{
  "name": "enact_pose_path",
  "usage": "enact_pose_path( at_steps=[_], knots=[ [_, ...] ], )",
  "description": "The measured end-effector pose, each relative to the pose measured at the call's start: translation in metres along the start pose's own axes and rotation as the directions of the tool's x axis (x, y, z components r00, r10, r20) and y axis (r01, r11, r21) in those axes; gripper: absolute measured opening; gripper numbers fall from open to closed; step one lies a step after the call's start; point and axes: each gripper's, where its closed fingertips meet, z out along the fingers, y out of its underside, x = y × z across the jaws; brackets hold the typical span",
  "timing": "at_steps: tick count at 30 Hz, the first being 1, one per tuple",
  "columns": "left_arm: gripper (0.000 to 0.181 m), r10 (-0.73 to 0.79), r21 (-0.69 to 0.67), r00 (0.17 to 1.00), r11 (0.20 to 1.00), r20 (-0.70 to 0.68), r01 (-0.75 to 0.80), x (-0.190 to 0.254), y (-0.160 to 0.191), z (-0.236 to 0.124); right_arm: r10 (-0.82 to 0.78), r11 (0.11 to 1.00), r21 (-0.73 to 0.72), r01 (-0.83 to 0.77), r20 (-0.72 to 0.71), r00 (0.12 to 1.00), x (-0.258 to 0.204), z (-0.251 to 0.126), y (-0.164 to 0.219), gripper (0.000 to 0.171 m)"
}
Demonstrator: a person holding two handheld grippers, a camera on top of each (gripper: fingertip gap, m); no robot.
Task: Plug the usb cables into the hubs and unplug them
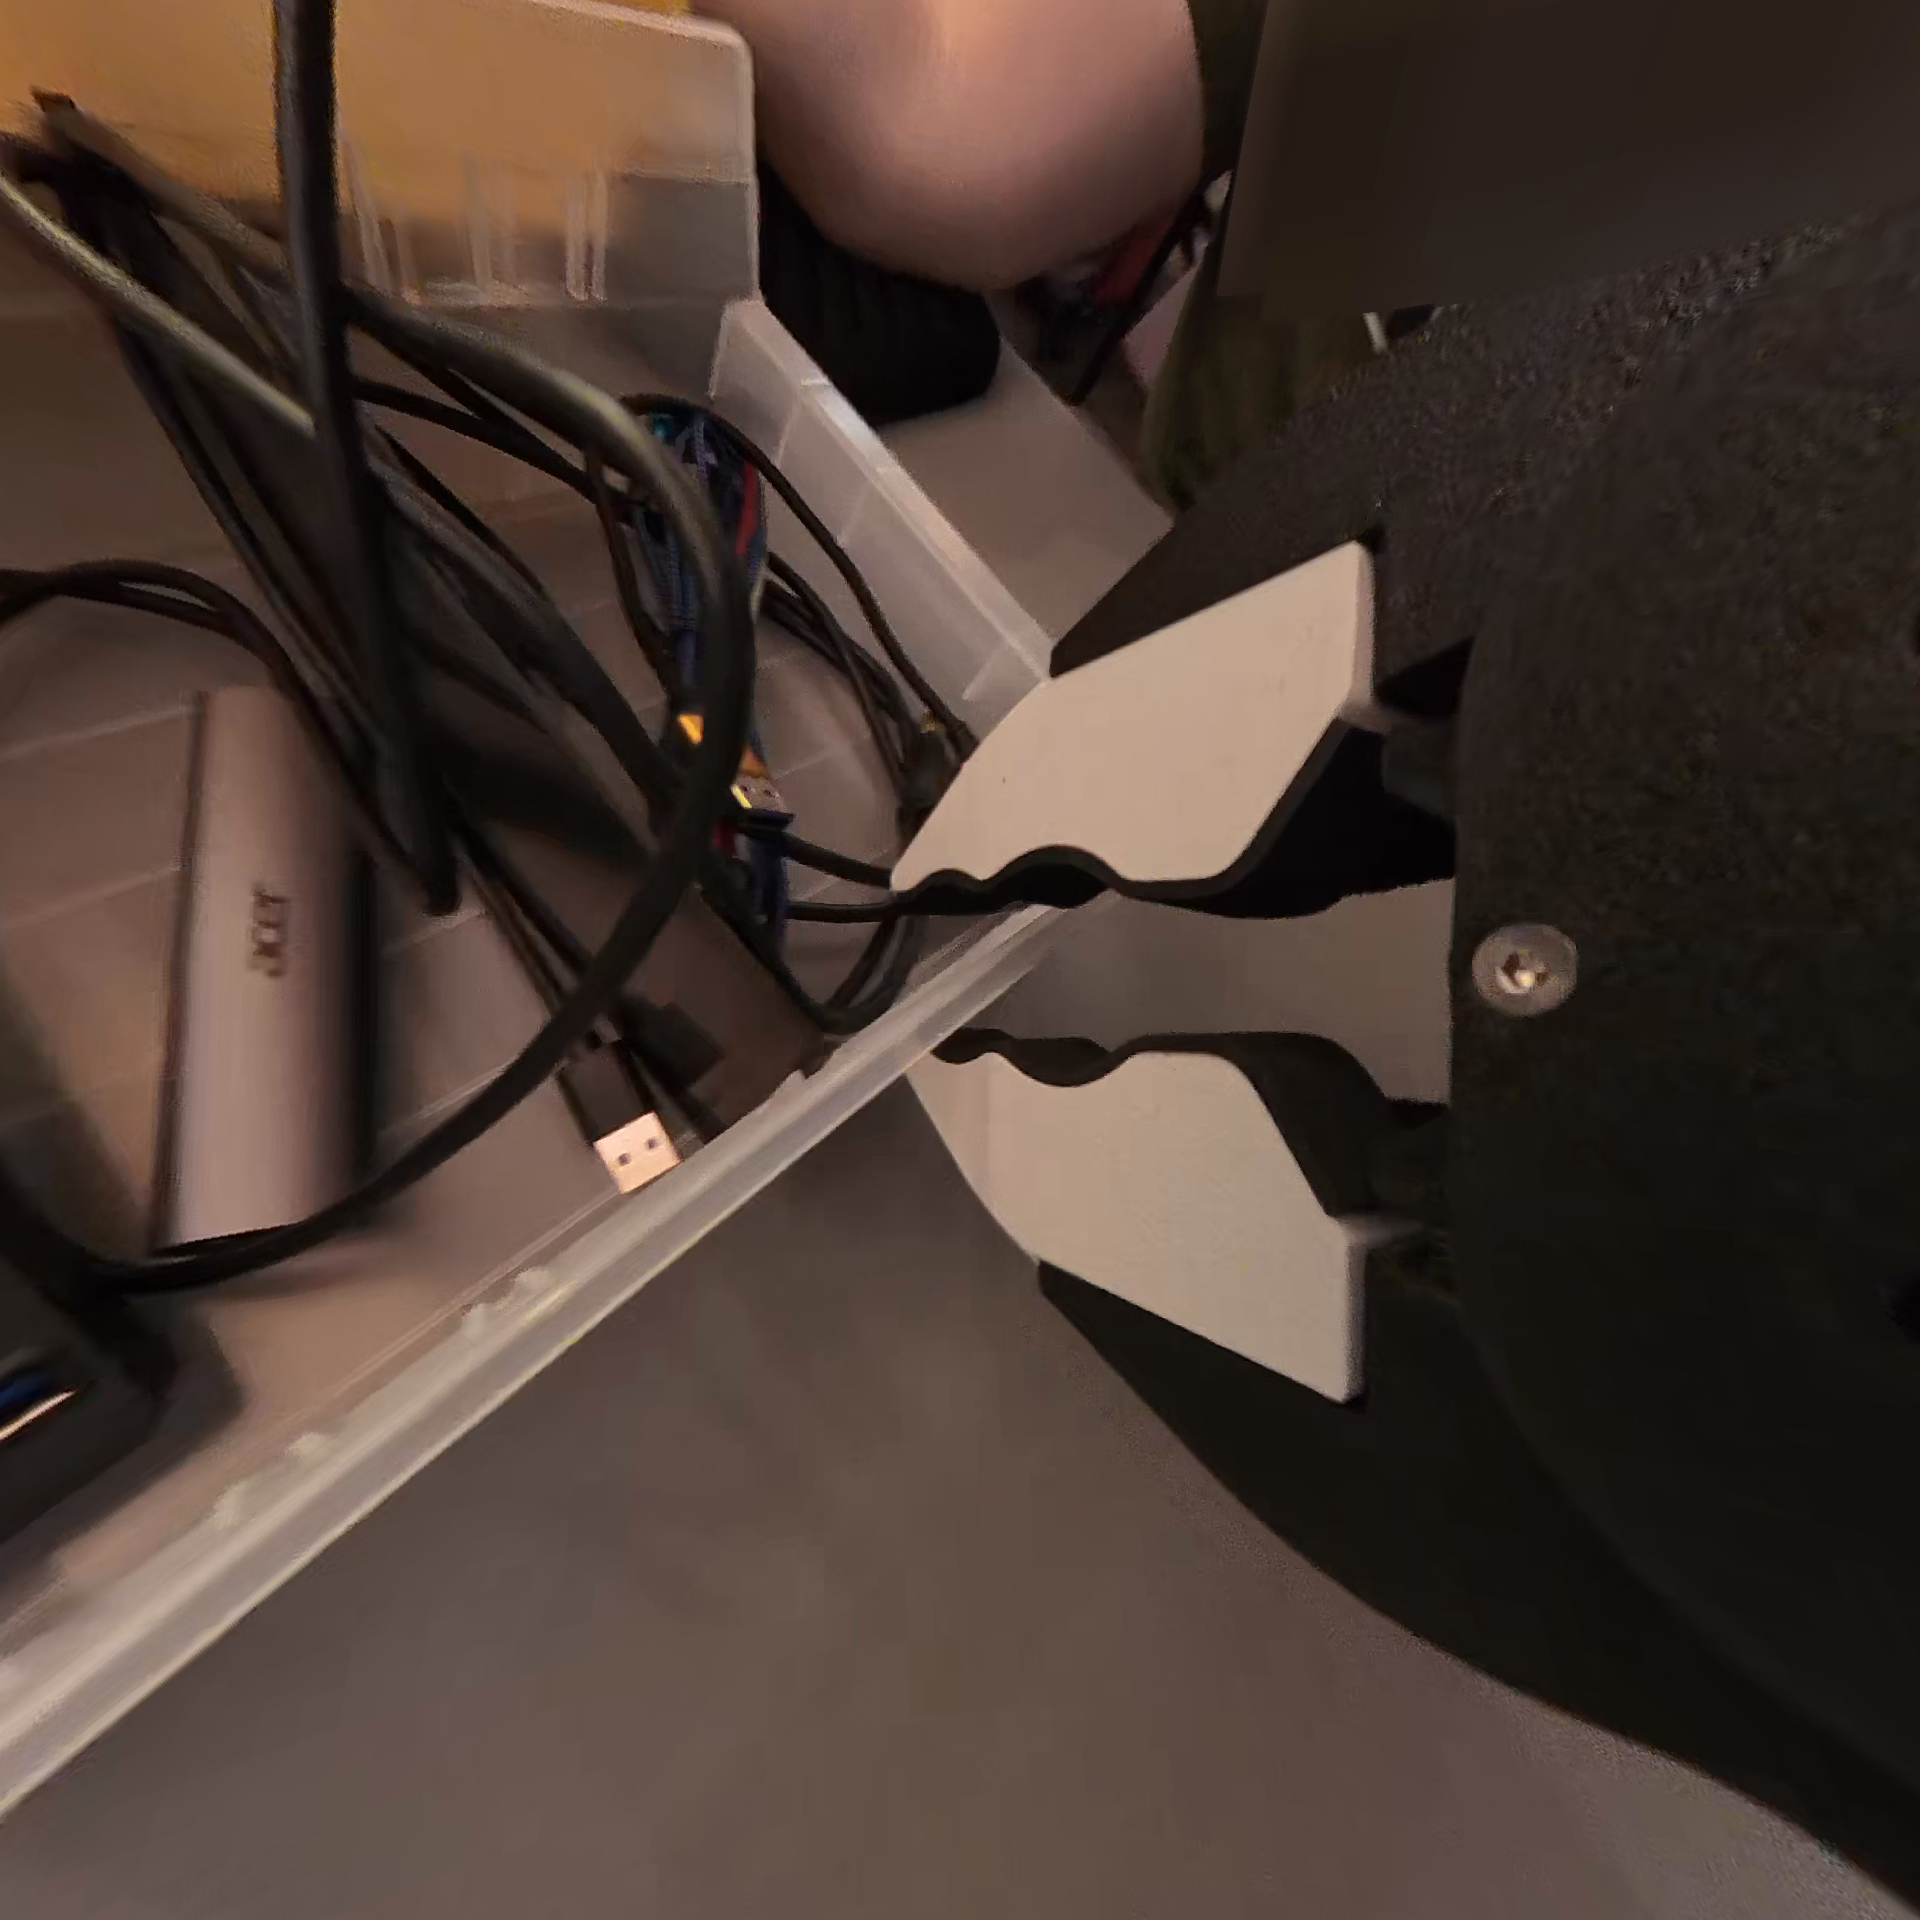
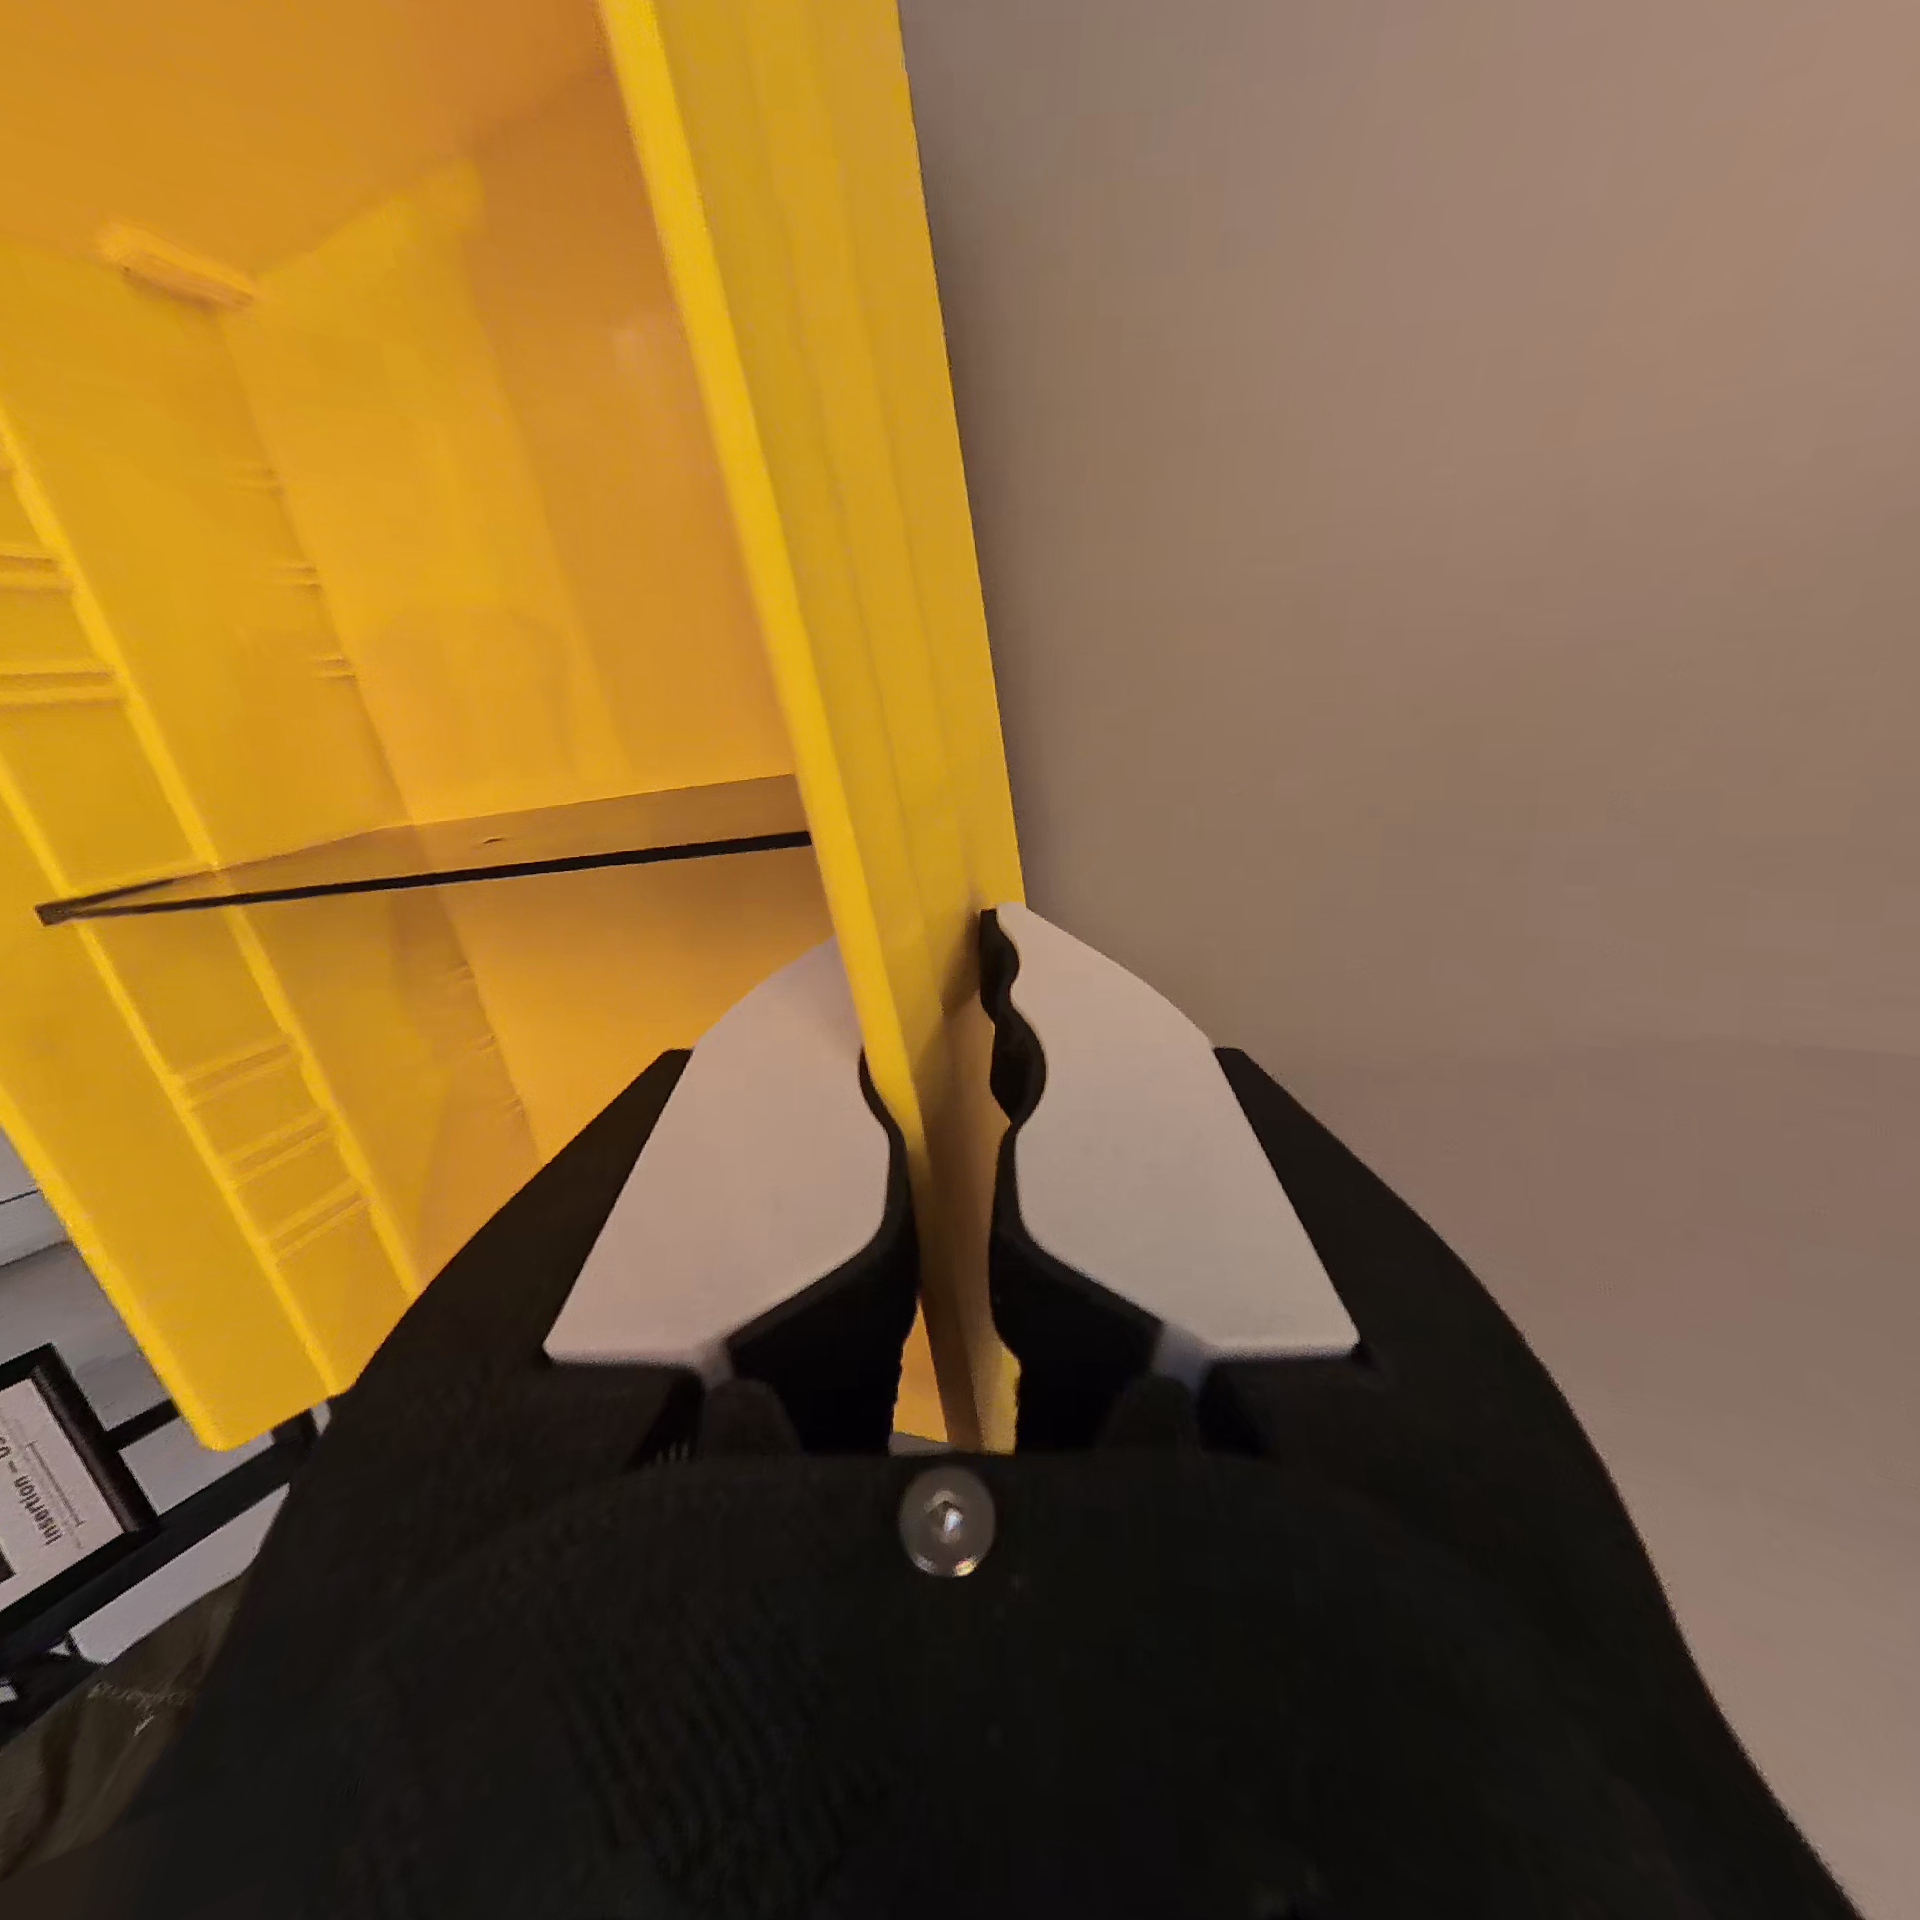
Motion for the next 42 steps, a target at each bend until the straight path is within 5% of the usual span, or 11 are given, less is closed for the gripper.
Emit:
enact_pose_path(
  at_steps=[11, 19, 33, 42],
  knots=[
    [0.007, -0.059, -0.13, 0.985, 0.988, 0.164, 0.081, -0.021, 0.009, -0.008, 0.004, 1.0, -0.02, -0.004, -0.003, 1.0, 0.001, 0.001, 0.003, 0.011],
    [0.004, -0.161, -0.072, 0.971, 0.982, 0.179, 0.176, -0.079, 0.028, -0.037, -0.074, 0.99, -0.125, 0.066, -0.055, 0.996, -0.017, 0.017, 0.004, 0.016],
    [0.004, -0.46, 0.097, 0.865, 0.888, 0.201, 0.449, -0.209, 0.139, -0.109, -0.065, 0.984, -0.173, 0.05, -0.086, 0.994, -0.064, 0.041, -0.008, 0.015],
    [0.005, -0.597, 0.189, 0.792, 0.799, 0.126, 0.571, -0.246, 0.184, -0.131, -0.042, 0.969, -0.244, 0.04, -0.007, 0.999, -0.079, 0.046, 0.02, 0.022]
  ],
)
